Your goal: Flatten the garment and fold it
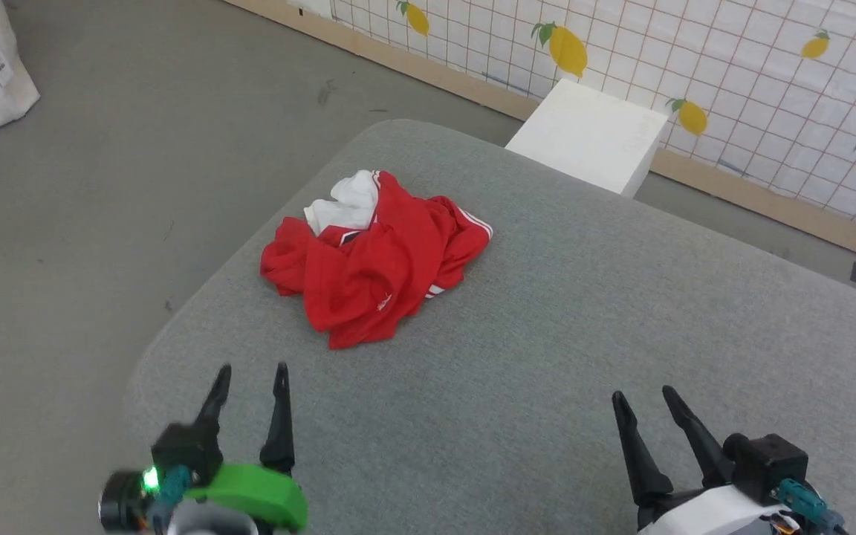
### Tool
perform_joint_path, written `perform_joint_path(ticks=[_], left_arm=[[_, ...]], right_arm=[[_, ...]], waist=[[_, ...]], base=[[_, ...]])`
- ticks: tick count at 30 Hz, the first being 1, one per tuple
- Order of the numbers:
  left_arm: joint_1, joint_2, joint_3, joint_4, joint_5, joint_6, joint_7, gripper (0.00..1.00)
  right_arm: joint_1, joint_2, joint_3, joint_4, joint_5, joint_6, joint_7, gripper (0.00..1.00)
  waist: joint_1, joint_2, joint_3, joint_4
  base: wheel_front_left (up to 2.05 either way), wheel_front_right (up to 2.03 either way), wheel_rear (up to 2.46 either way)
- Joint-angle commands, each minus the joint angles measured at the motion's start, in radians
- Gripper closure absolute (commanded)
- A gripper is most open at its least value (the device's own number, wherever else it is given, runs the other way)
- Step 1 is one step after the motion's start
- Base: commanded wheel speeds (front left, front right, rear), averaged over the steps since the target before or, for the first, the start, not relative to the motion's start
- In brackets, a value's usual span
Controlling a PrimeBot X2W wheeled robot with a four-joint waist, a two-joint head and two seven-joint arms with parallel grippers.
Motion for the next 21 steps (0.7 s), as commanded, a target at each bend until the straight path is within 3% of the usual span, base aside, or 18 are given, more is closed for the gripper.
perform_joint_path(ticks=[1,7,13,17,18,21], left_arm=[[-0.062,0.014,0.003,0.007,-0.008,-0.013,-0.001,0.0],[-0.321,0.048,0.042,0.113,-0.108,-0.077,0.1,0.0],[-0.598,0.09,0.056,0.317,-0.216,-0.109,0.328,0.0],[-0.728,0.108,0.057,0.475,-0.264,-0.098,0.534,0.0],[-0.772,0.109,0.048,0.539,-0.272,-0.086,0.632,0.0],[-0.806,0.113,0.023,0.603,-0.262,-0.079,0.716,0.0]], right_arm=[[-0.004,-0.001,-0.006,-0.013,-0.014,-0.002,0.006,0.0],[-0.05,-0.001,-0.023,-0.071,-0.061,-0.002,0.053,0.0],[-0.092,-0.001,-0.045,-0.137,-0.116,-0.002,0.106,0.0],[-0.099,-0.001,-0.058,-0.171,-0.136,-0.002,0.129,0.0],[-0.098,-0.001,-0.065,-0.183,-0.141,-0.002,0.135,0.0],[-0.097,-0.001,-0.068,-0.195,-0.145,-0.002,0.14,0.0]], waist=[[0.0,0.0,0.018,-0.018],[0.0,0.0,0.107,-0.09],[0.0,0.0,0.222,-0.182],[0.0,0.0,0.286,-0.235],[0.0,0.0,0.31,-0.253],[0.0,0.0,0.329,-0.272]], base=[[0.0,0.0,0.0],[0.0,0.0,0.0],[0.0,0.0,0.0],[0.0,0.0,0.0],[0.0,0.0,0.0],[0.0,0.0,0.0]])
